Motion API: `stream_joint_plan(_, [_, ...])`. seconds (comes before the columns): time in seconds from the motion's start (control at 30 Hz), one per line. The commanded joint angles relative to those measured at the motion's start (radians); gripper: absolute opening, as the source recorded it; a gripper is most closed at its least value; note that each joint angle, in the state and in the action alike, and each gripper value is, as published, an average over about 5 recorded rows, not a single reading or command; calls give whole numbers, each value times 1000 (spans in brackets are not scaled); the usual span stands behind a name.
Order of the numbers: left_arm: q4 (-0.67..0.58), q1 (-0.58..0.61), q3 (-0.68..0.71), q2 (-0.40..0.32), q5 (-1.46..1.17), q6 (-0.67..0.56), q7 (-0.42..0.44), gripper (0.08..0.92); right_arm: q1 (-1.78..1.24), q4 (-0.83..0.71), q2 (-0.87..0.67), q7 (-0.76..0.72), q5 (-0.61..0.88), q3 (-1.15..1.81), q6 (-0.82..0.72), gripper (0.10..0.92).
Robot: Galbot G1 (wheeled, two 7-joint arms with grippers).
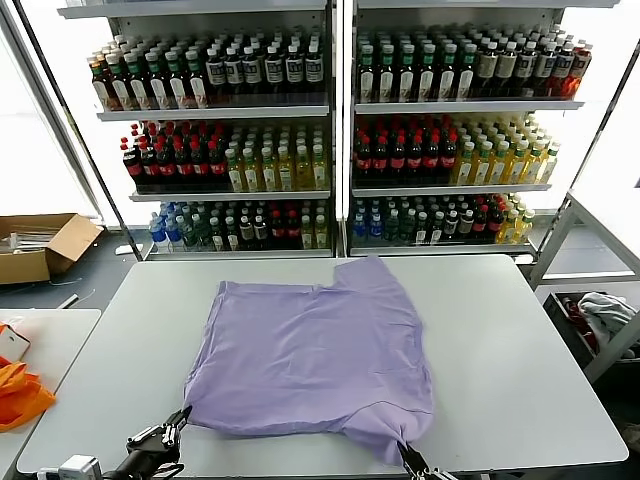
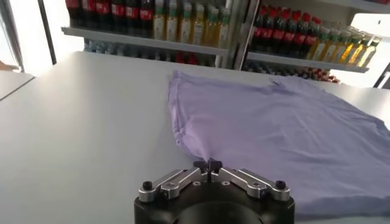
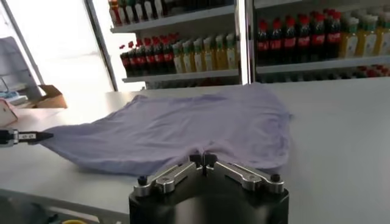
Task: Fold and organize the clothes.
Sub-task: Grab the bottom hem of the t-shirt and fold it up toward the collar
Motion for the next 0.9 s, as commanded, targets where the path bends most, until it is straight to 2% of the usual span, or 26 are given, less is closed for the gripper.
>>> stream_joint_plan(0.03, [5, -76, -4, 23, -49, -1, -17, 87, 122, -8, 1, 20, 64, 1, 14, 110])
stream_joint_plan(0.37, [119, -255, 40, 84, -155, -2, -35, 87, 426, -168, -12, 58, 138, -10, -29, 110])
stream_joint_plan(0.6, [267, -402, 90, 129, -165, -2, -42, 87, 632, -322, -36, 83, 187, -33, -62, 110])
stream_joint_plan(0.9, [477, -588, 196, 98, -149, -4, -66, 87, 864, -611, -53, 88, 179, -135, -74, 110])
